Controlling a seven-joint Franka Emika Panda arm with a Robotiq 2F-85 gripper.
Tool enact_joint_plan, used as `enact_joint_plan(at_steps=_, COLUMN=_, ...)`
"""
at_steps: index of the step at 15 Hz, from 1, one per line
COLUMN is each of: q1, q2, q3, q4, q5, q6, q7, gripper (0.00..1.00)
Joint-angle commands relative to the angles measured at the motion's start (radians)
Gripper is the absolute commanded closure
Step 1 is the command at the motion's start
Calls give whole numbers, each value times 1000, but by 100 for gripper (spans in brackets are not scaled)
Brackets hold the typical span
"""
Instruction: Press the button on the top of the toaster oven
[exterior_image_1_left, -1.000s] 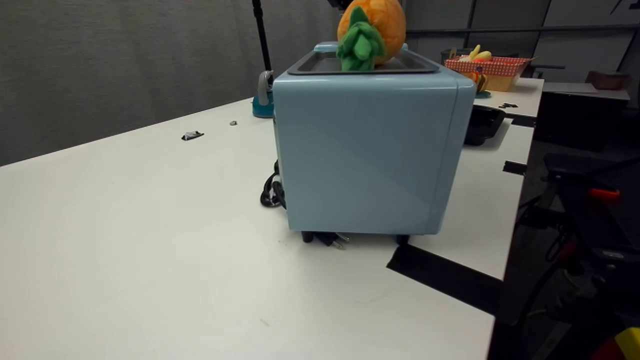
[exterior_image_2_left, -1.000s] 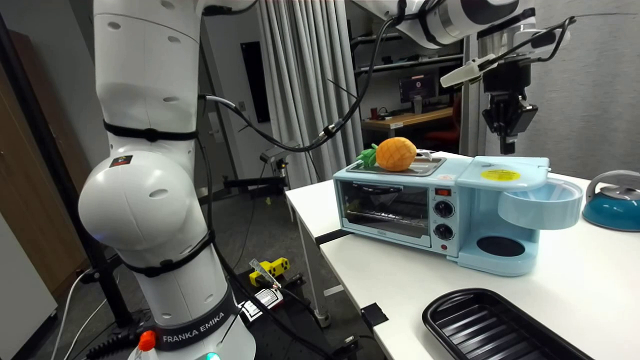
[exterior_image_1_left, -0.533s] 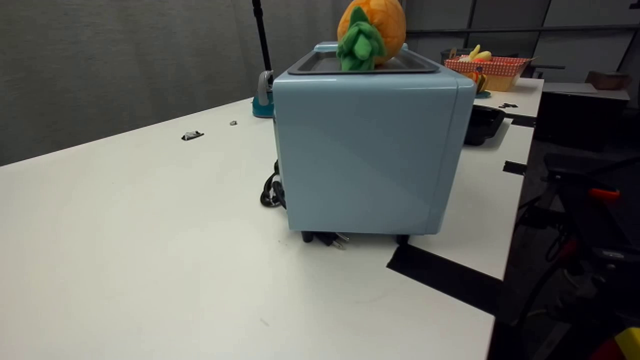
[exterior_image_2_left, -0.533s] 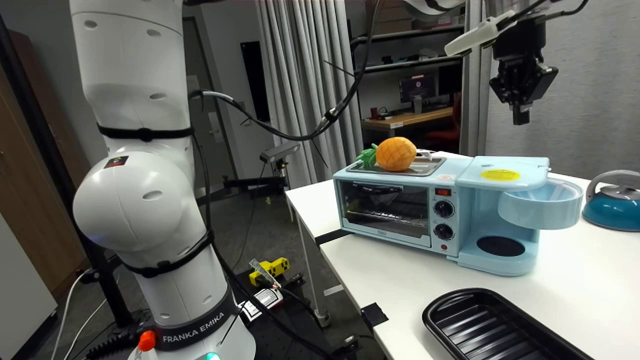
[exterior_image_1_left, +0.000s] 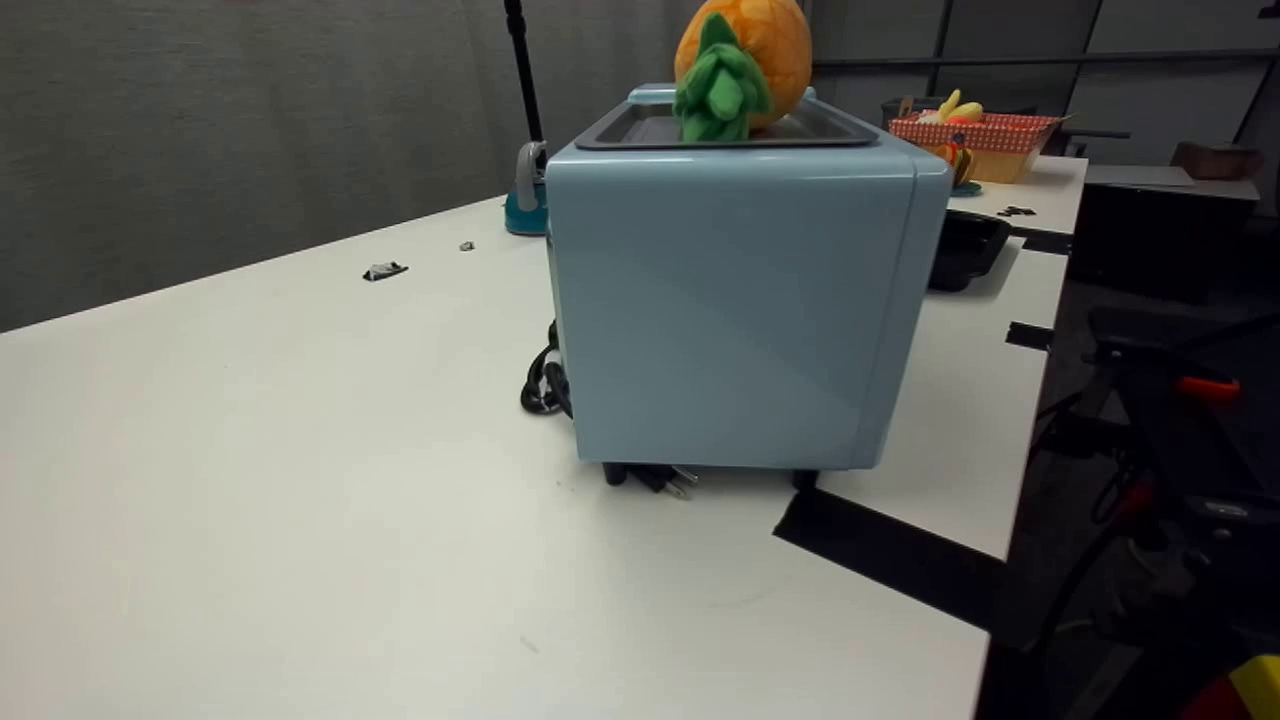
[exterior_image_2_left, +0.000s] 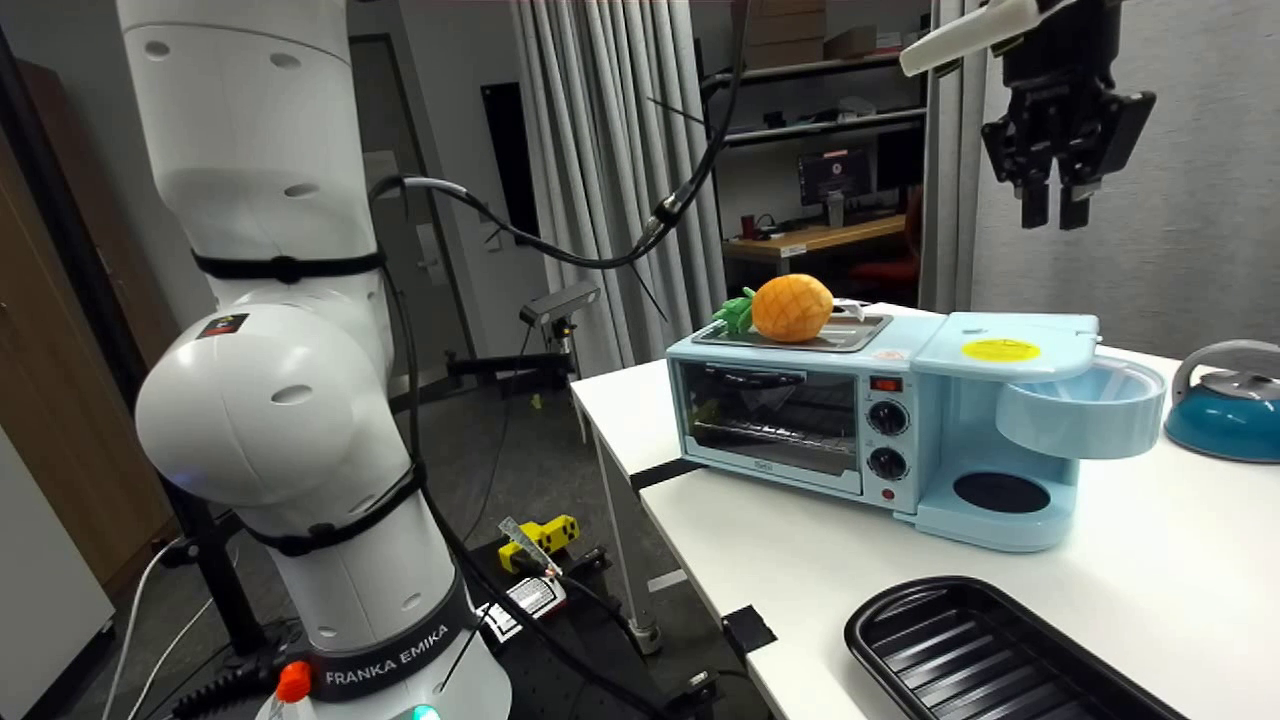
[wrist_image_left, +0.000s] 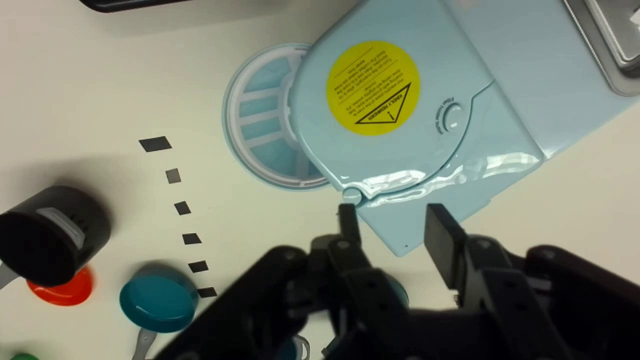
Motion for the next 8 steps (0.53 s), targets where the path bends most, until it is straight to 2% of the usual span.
enact_joint_plan(at_steps=1, q1=-18, q2=-28, q3=-1, q4=-2, q5=39, q6=-46, q7=-94, gripper=28)
enact_joint_plan(at_steps=5, q1=-26, q2=-37, q3=-2, q4=-1, q5=56, q6=-79, q7=-143, gripper=0)
enact_joint_plan(at_steps=8, q1=-30, q2=-42, q3=-4, q4=1, q5=62, q6=-99, q7=-160, gripper=0)
